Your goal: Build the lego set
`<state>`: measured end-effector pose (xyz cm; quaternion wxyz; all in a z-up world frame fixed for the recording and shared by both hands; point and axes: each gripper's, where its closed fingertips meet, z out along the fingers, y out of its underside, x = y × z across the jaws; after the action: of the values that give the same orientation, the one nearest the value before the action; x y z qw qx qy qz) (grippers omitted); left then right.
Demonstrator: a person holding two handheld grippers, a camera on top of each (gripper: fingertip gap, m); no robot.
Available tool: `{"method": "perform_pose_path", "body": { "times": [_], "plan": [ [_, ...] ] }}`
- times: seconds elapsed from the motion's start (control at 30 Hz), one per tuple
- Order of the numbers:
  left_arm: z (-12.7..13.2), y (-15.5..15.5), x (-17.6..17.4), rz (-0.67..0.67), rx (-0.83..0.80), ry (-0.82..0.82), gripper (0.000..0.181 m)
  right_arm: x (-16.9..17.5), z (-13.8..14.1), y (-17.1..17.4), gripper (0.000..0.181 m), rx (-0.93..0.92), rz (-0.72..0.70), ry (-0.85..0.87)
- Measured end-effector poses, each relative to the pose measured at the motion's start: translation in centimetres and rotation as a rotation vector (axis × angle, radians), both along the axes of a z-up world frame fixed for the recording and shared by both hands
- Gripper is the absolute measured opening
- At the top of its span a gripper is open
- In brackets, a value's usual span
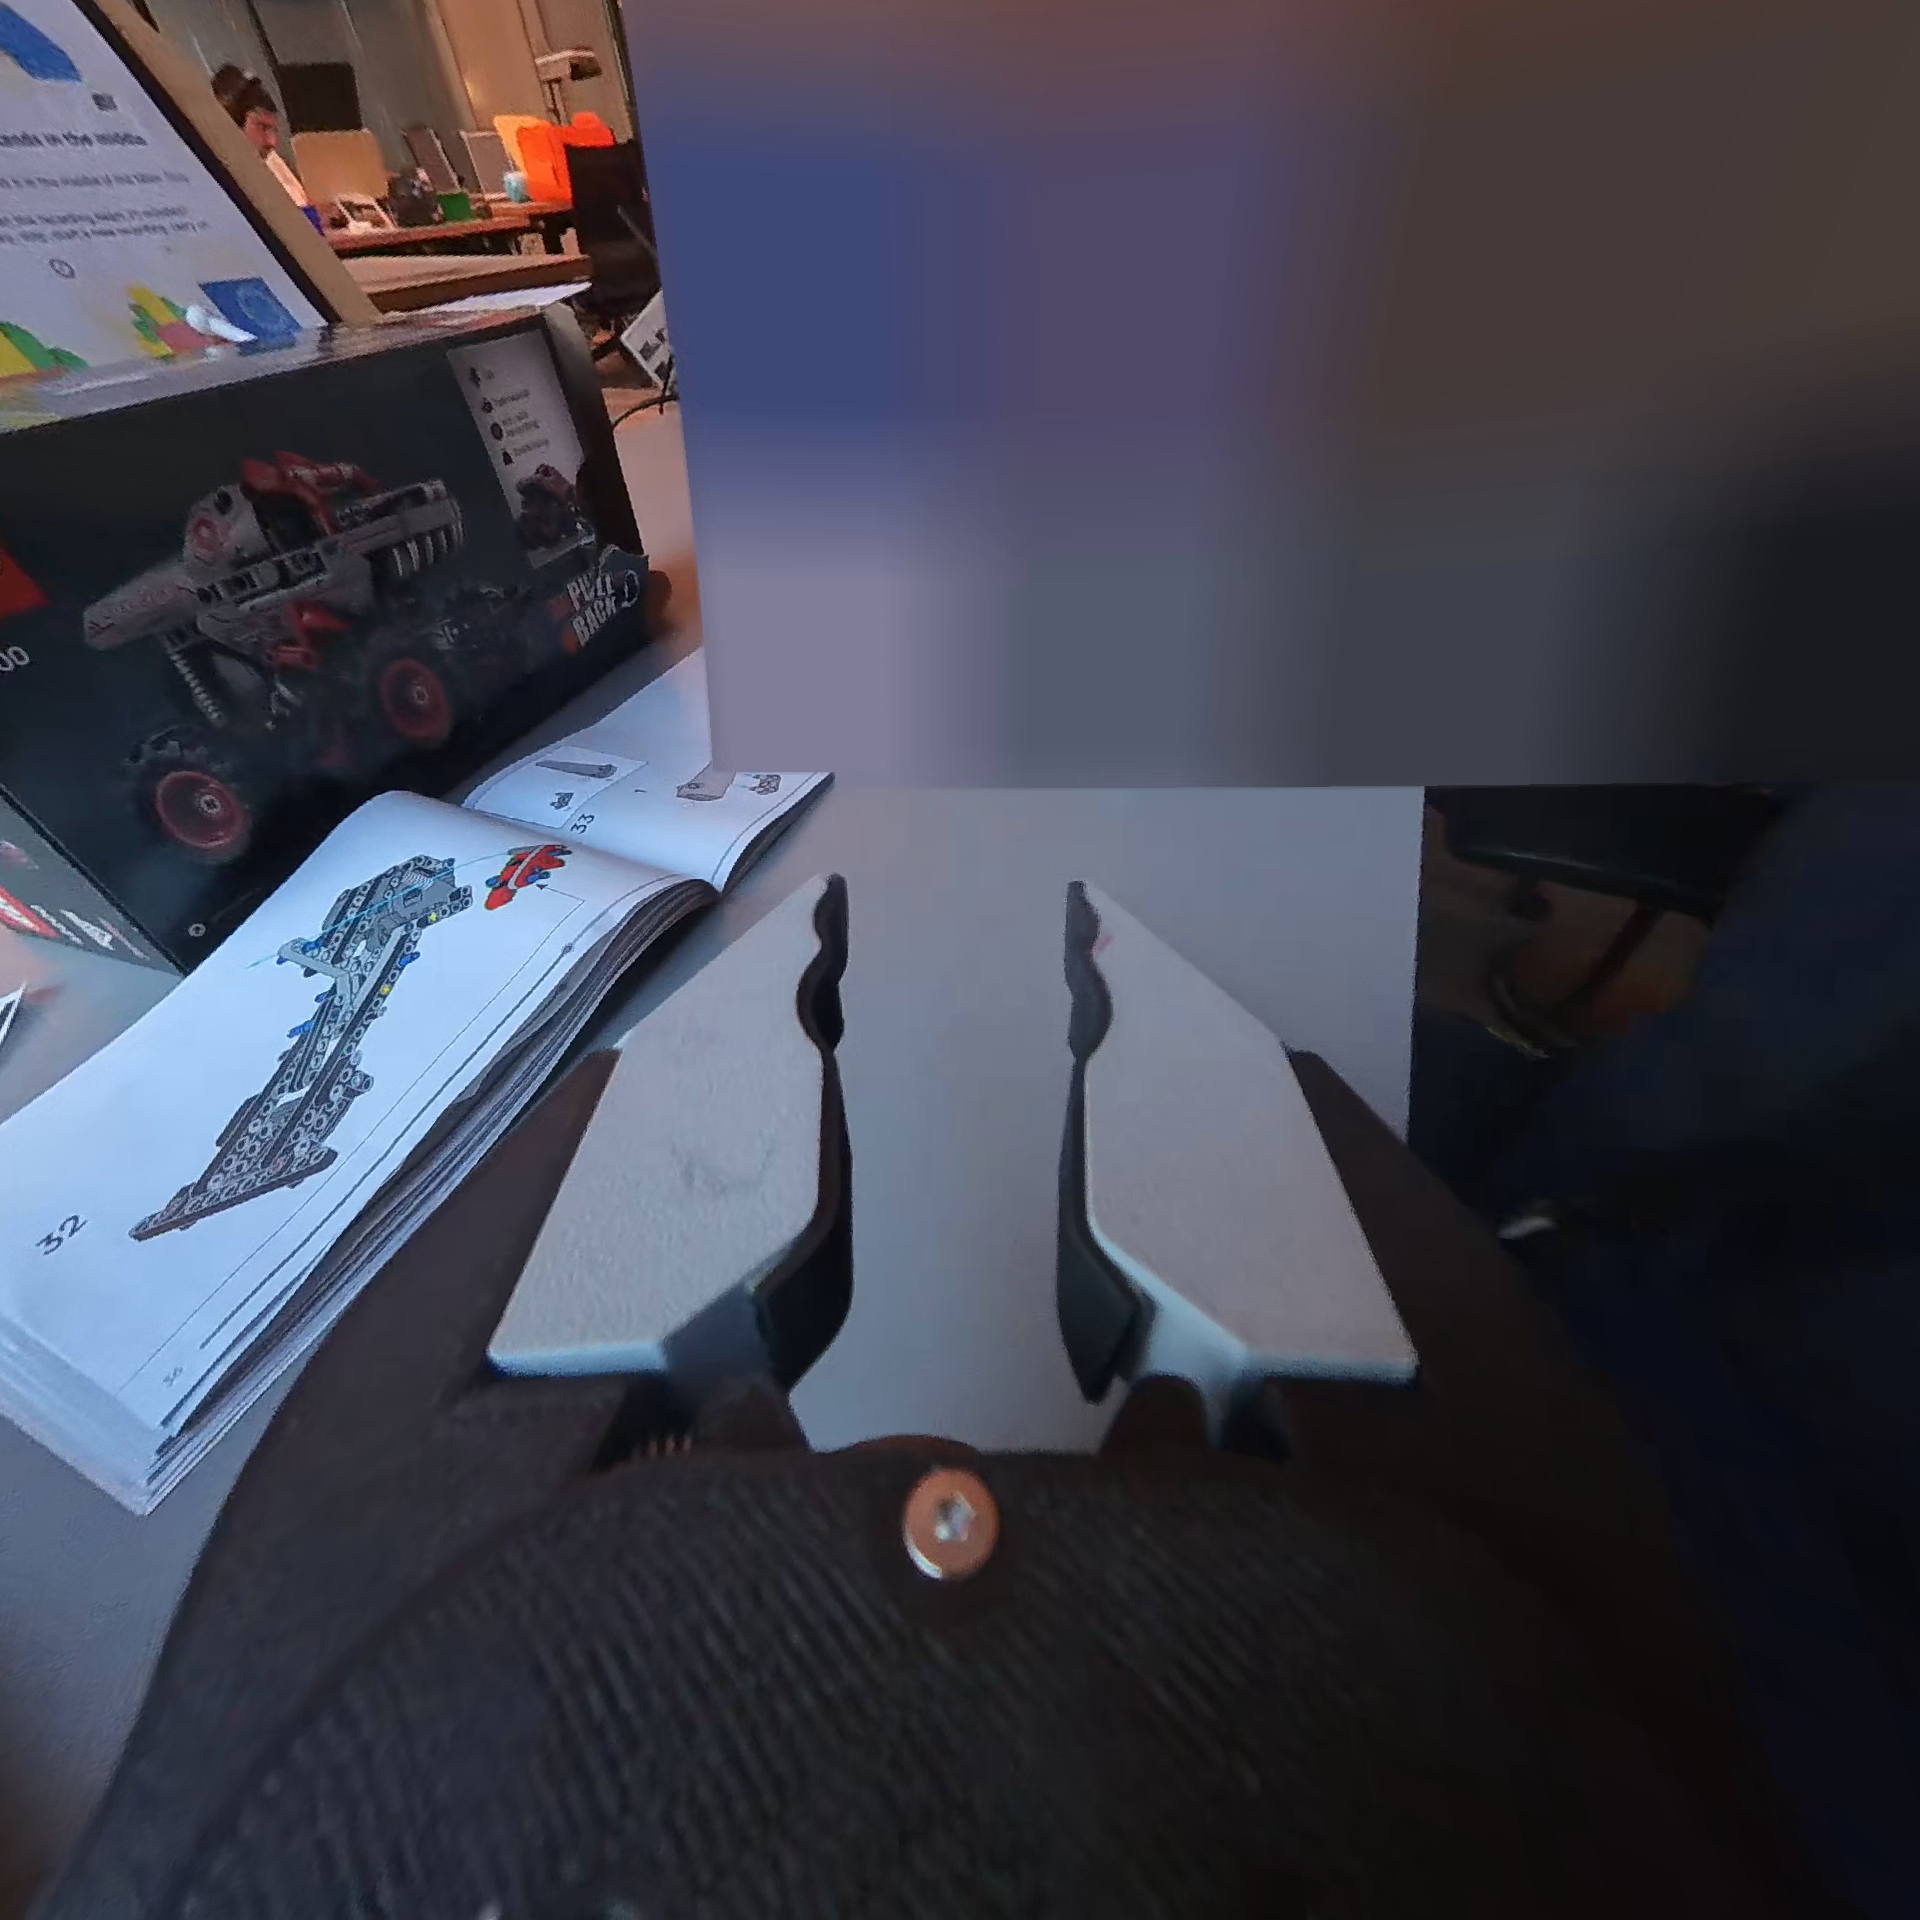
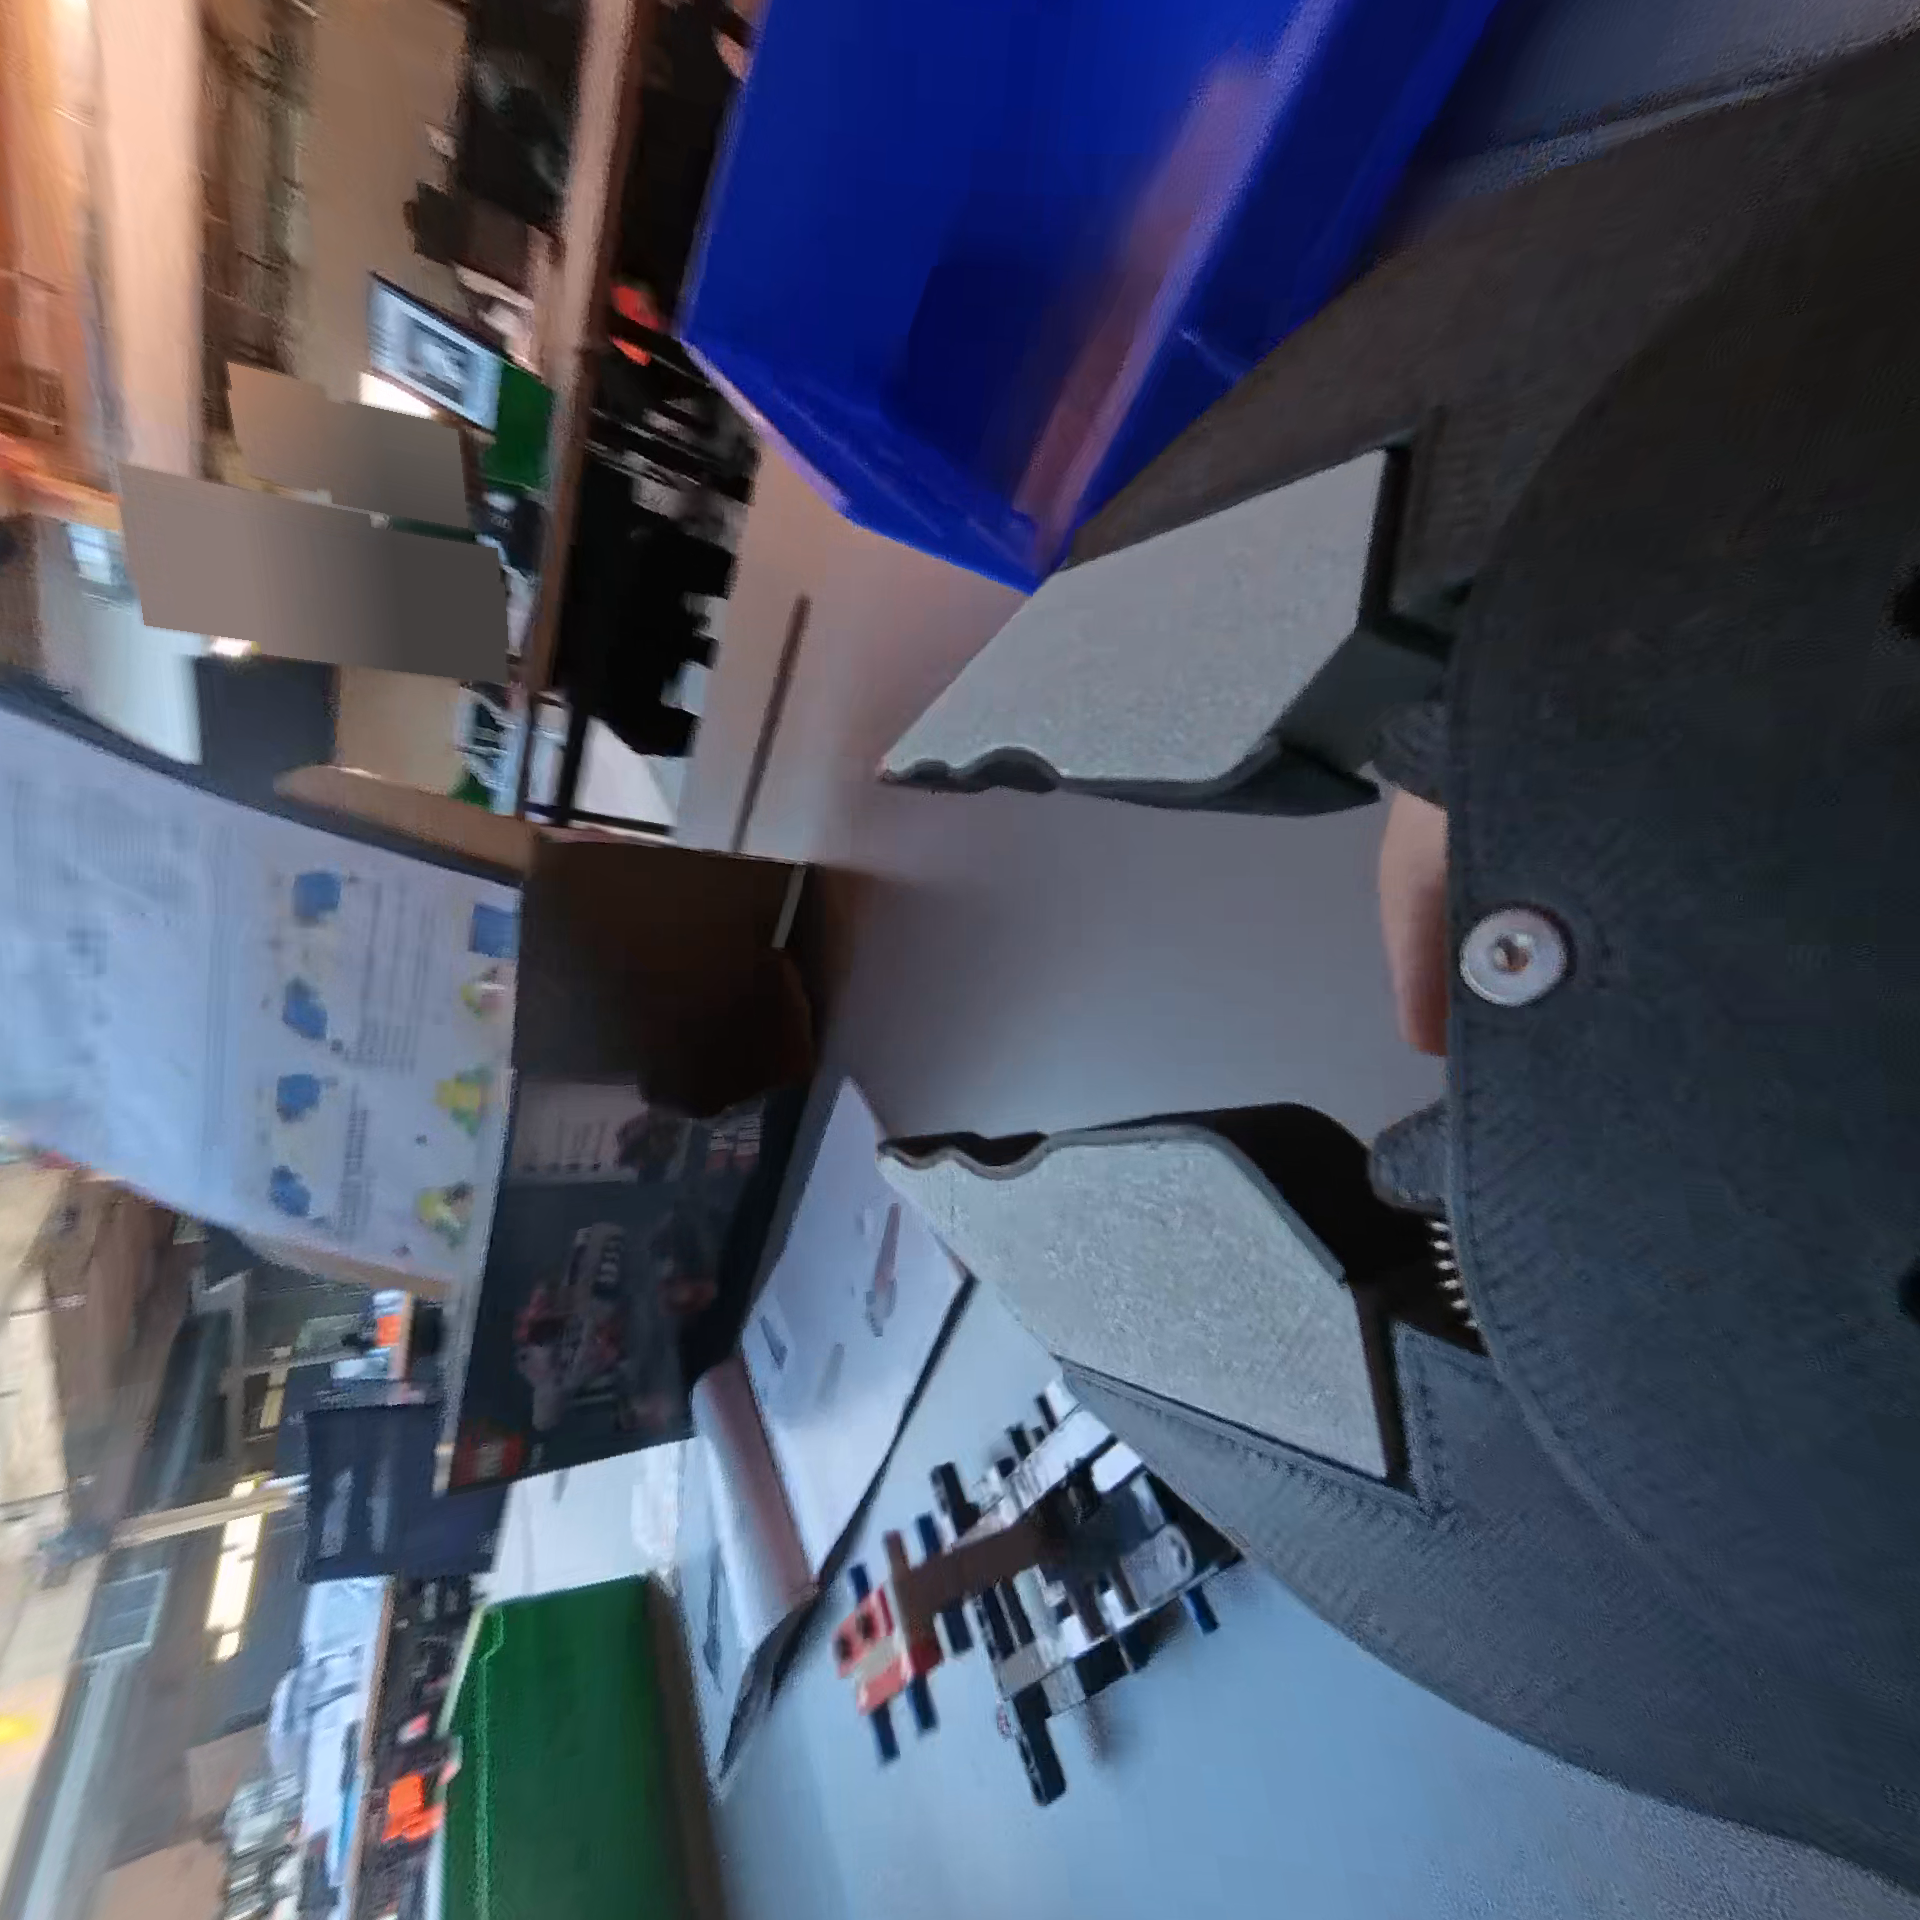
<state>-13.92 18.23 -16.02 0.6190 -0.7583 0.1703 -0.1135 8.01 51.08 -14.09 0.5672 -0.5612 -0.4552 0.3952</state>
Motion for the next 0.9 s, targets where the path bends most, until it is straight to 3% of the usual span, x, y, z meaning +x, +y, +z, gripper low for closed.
{"method": "perform_pose_path", "body": {
  "times": [0.1, 0.43, 0.7, 0.9],
  "plan": [
    [0.4, -0.2, -0.1, 0.020, 0.032, 0.010, 0.044, -0.6, -1.7, 0.1, 0.067, -0.031, 0.005, -0.092],
    [-0.1, 0.5, -0.8, 0.065, 0.009, 0.019, 0.045, 0.0, -1.0, 0.4, 0.067, -0.037, -0.015, -0.036],
    [-0.6, 0.1, 1.1, 0.026, 0.035, 0.166, 0.043, -0.4, -1.3, -0.4, 0.068, 0.029, -0.009, -0.076],
    [-0.7, 0.4, 0.7, 0.079, 0.042, 0.215, 0.048, -0.4, -1.3, -0.1, 0.069, 0.024, -0.033, -0.082]
  ]
}}
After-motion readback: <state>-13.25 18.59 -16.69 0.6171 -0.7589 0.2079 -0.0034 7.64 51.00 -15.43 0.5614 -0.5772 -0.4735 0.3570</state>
